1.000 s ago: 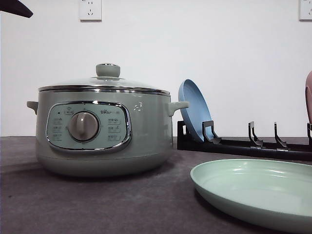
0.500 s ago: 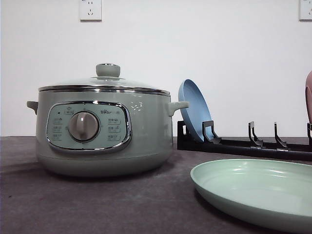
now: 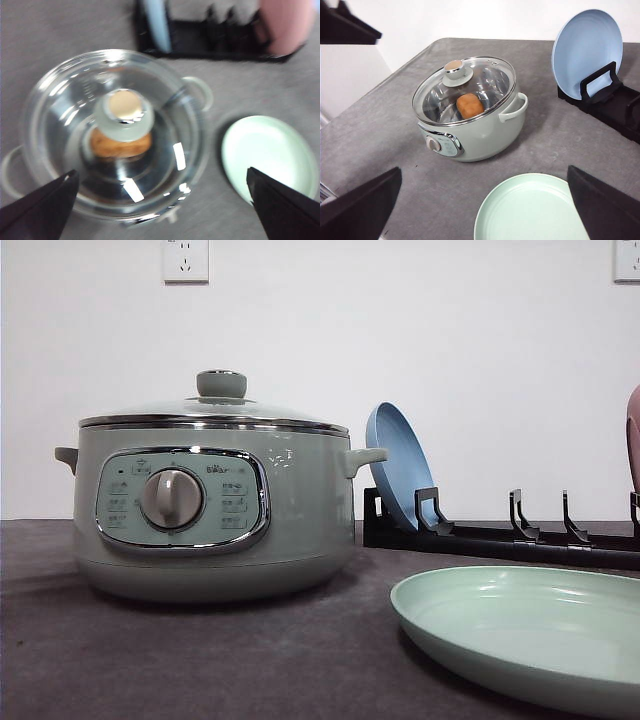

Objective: Transfer potato from steamer to green plate

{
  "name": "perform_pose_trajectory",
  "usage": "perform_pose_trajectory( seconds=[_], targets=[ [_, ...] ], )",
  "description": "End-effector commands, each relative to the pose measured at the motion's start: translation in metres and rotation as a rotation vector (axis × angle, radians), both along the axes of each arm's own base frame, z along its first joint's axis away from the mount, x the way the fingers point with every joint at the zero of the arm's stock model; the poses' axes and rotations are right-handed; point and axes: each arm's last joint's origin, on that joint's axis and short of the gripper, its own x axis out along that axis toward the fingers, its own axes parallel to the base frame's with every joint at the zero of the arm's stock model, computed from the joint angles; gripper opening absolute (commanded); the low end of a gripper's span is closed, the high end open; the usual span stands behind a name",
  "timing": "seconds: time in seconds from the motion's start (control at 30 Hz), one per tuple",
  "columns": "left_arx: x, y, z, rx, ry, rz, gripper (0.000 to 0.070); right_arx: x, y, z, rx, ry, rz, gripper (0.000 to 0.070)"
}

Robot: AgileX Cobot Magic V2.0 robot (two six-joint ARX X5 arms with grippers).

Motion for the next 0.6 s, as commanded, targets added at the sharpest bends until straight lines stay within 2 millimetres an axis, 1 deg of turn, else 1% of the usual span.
perform_pose_trajectory(
  seconds=[0.0,0.07,0.17,0.3,0.43,0.57],
  targets=[
    [0.015,-0.008,0.004,0.04,0.013,0.018,0.07,0.0,0.0,0.004,0.019,-0.007,0.005,0.07],
    [0.031,-0.016,0.002,0.084,0.038,0.037,0.07,0.0,0.0,0.004,0.021,-0.006,0.004,0.07],
    [0.054,-0.028,-0.002,0.103,0.053,0.038,0.07,0.0,0.0,0.004,0.021,-0.006,0.001,0.07],
    [0.081,-0.04,-0.014,0.116,0.078,0.038,0.07,0.0,0.0,0.004,0.019,-0.007,-0.005,0.07],
    [0.1,-0.048,-0.03,0.134,0.116,0.037,0.07,0.0,0.0,0.004,0.018,-0.008,-0.007,0.07],
    [0.114,-0.055,-0.048,0.153,0.157,0.034,0.07,0.0,0.0,0.004,0.019,-0.008,-0.007,0.07]
  ],
)
